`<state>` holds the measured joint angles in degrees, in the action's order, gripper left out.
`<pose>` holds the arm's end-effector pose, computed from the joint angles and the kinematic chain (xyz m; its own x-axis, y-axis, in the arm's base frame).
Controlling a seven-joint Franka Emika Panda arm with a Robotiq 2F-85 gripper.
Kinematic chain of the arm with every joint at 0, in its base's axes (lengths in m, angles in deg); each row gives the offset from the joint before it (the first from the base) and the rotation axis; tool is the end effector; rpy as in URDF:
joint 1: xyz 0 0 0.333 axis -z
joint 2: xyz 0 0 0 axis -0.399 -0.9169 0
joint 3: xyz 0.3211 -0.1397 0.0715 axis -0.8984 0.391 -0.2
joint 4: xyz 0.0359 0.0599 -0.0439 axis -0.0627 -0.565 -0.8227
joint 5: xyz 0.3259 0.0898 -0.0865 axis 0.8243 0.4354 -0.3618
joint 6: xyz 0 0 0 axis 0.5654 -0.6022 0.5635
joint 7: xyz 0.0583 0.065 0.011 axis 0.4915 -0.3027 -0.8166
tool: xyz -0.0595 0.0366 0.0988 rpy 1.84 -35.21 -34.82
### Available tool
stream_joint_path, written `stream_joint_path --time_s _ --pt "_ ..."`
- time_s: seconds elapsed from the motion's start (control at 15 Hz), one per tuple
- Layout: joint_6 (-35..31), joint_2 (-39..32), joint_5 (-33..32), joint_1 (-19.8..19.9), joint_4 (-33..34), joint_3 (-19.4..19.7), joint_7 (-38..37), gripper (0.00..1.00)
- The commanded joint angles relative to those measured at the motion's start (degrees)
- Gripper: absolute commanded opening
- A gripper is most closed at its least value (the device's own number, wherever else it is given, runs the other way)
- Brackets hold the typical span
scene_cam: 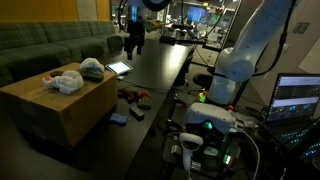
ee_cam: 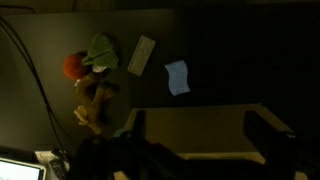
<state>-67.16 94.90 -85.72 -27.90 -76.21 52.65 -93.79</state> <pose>0.4021 0.0600 0.4846 0.9972 -0.0403 0.0630 -0.0455 -0.9955 0.0828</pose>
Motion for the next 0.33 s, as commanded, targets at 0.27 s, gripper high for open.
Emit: stream_joint_path --time_s 0.27 --pt "-8.68 10.23 -1.09 2.28 -12.88 -0.42 2.03 1.00"
